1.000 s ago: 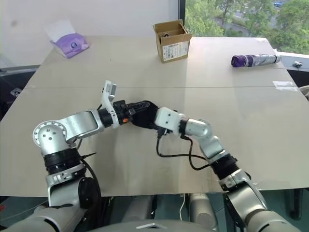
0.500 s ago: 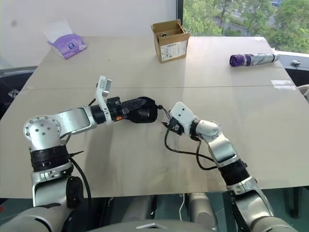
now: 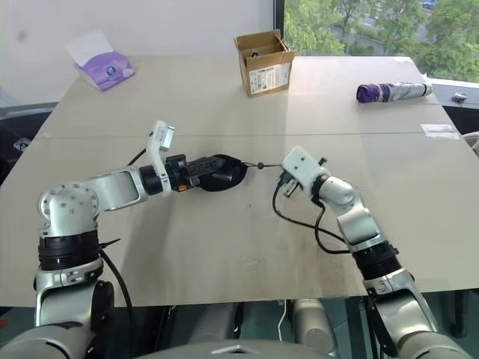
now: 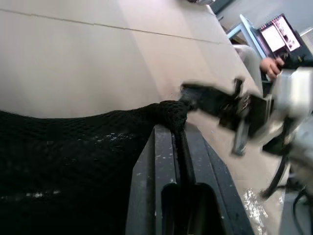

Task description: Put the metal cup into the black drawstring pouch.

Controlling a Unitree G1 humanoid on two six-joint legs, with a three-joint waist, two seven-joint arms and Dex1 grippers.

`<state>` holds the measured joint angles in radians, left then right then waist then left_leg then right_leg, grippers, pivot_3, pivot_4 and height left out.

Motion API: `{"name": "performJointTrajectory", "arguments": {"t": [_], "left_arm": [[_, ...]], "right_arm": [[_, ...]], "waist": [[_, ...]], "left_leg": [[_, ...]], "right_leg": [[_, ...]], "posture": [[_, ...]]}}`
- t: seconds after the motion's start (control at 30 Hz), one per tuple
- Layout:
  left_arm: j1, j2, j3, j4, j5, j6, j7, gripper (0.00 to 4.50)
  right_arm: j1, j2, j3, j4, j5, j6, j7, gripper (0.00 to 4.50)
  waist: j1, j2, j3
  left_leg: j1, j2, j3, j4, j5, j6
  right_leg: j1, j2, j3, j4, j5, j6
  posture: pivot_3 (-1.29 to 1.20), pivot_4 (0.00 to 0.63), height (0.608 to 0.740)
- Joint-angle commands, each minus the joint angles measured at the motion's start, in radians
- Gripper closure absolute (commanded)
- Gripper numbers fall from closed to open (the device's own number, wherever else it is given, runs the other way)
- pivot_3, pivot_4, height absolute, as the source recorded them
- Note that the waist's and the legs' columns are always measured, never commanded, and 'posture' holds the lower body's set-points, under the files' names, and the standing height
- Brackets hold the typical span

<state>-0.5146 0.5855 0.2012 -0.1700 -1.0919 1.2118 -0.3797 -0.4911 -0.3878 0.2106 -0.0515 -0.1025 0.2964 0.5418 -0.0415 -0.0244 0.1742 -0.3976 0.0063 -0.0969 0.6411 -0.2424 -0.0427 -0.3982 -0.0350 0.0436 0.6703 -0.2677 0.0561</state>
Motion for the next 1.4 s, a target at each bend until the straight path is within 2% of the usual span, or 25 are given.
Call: {"name": "performJointTrajectory", "arguments": {"t": [0.03,0.1,0.33,0.43,0.63,0.77,0.87,0.97,1.03,1.1,1.2,1.3,1.4], "left_arm": [[-0.030,0.037,-0.081,-0.098,0.088,-0.118,-0.145,2.65],[-0.071,0.032,-0.144,-0.091,0.165,-0.190,-0.196,1.76],[-0.189,-0.072,-0.362,0.048,0.434,-0.434,-0.319,1.76],[-0.245,-0.142,-0.384,0.139,0.485,-0.499,-0.352,1.76],[-0.277,-0.203,-0.407,0.214,0.570,-0.579,-0.413,1.76],[-0.280,-0.227,-0.399,0.232,0.587,-0.584,-0.439,2.96],[-0.279,-0.240,-0.390,0.234,0.597,-0.584,-0.446,4.29],[-0.280,-0.241,-0.392,0.236,0.609,-0.572,-0.455,4.34],[-0.266,-0.226,-0.408,0.233,0.625,-0.546,-0.459,4.34],[-0.230,-0.197,-0.431,0.222,0.642,-0.506,-0.467,4.34],[-0.162,-0.145,-0.461,0.194,0.674,-0.472,-0.477,4.34],[-0.105,-0.114,-0.462,0.152,0.683,-0.451,-0.469,4.34],[-0.085,-0.117,-0.453,0.116,0.677,-0.433,-0.449,4.34]], "right_arm": [[-0.063,-0.037,-0.053,-0.201,0.029,0.085,0.035,4.50],[-0.082,-0.064,-0.060,-0.273,0.041,0.142,0.062,4.50],[-0.131,-0.120,-0.048,-0.384,0.061,0.263,0.107,4.50],[-0.146,-0.129,-0.044,-0.401,0.060,0.288,0.110,4.50],[-0.154,-0.130,-0.036,-0.431,0.060,0.328,0.105,4.50],[-0.152,-0.133,-0.036,-0.443,0.060,0.345,0.103,4.50],[-0.146,-0.137,-0.040,-0.446,0.060,0.352,0.103,4.50],[-0.136,-0.121,-0.064,-0.441,0.074,0.380,0.084,4.50],[-0.144,-0.049,-0.170,-0.382,0.124,0.446,0.011,4.50],[-0.150,-0.025,-0.294,-0.248,0.145,0.457,-0.061,4.50],[-0.152,-0.059,-0.419,-0.027,0.156,0.396,-0.132,4.50],[-0.134,-0.113,-0.441,0.133,0.143,0.304,-0.155,4.50],[-0.081,-0.138,-0.387,0.170,0.143,0.256,-0.109,4.50]], "waist": [[0.001,0.000,0.000],[0.005,0.000,0.000],[0.011,0.000,0.000],[0.010,0.000,0.000],[0.000,0.001,0.000],[0.002,0.001,0.000],[0.002,0.001,0.000],[0.001,0.001,0.000],[0.001,0.001,0.000],[0.001,0.000,0.000],[0.007,0.001,0.000],[0.005,0.003,0.001],[0.000,0.004,0.001]], "left_leg": [[0.000,0.000,0.000,0.000,0.000,0.000],[0.000,0.000,0.000,-0.001,0.000,0.000],[-0.001,-0.001,0.000,0.000,0.000,0.001],[-0.001,0.000,0.000,0.000,0.000,0.001],[-0.002,0.000,0.000,-0.002,-0.001,0.002],[-0.002,0.000,0.000,-0.002,-0.001,0.002],[-0.002,0.000,0.000,-0.001,-0.001,0.002],[-0.002,0.000,0.000,-0.001,-0.001,0.002],[-0.002,0.000,0.000,-0.001,-0.001,0.002],[-0.002,0.000,0.000,-0.001,-0.001,0.002],[-0.001,-0.001,0.000,0.000,-0.001,0.003],[-0.001,0.000,0.000,0.000,-0.001,0.003],[-0.001,0.000,0.002,-0.002,-0.001,0.003]], "right_leg": [[0.000,0.000,0.000,0.000,0.000,0.000],[0.000,0.000,0.000,-0.001,0.000,0.000],[0.002,-0.001,-0.001,-0.004,0.000,0.000],[0.001,0.000,-0.001,-0.004,0.000,0.000],[0.001,0.000,-0.001,-0.006,0.000,0.000],[0.001,0.000,-0.001,-0.006,0.000,0.000],[0.001,0.000,-0.001,-0.006,0.000,0.000],[0.001,0.000,-0.001,-0.005,0.000,0.000],[0.001,0.000,-0.001,-0.005,0.000,0.000],[0.001,0.000,-0.001,-0.005,0.000,0.000],[0.002,-0.001,-0.001,-0.004,0.000,0.000],[0.002,0.000,-0.001,-0.005,0.000,0.000],[0.001,-0.001,0.000,-0.005,0.000,0.000]], "posture": [[0.00,0.150,0.740],[0.00,0.150,0.740],[0.00,0.150,0.740],[0.00,0.150,0.740],[0.00,0.150,0.740],[0.00,0.150,0.740],[0.00,0.150,0.740],[0.00,0.150,0.740],[0.00,0.150,0.740],[0.00,0.150,0.740],[0.00,0.150,0.740],[0.00,0.150,0.740],[0.00,0.150,0.740]]}}
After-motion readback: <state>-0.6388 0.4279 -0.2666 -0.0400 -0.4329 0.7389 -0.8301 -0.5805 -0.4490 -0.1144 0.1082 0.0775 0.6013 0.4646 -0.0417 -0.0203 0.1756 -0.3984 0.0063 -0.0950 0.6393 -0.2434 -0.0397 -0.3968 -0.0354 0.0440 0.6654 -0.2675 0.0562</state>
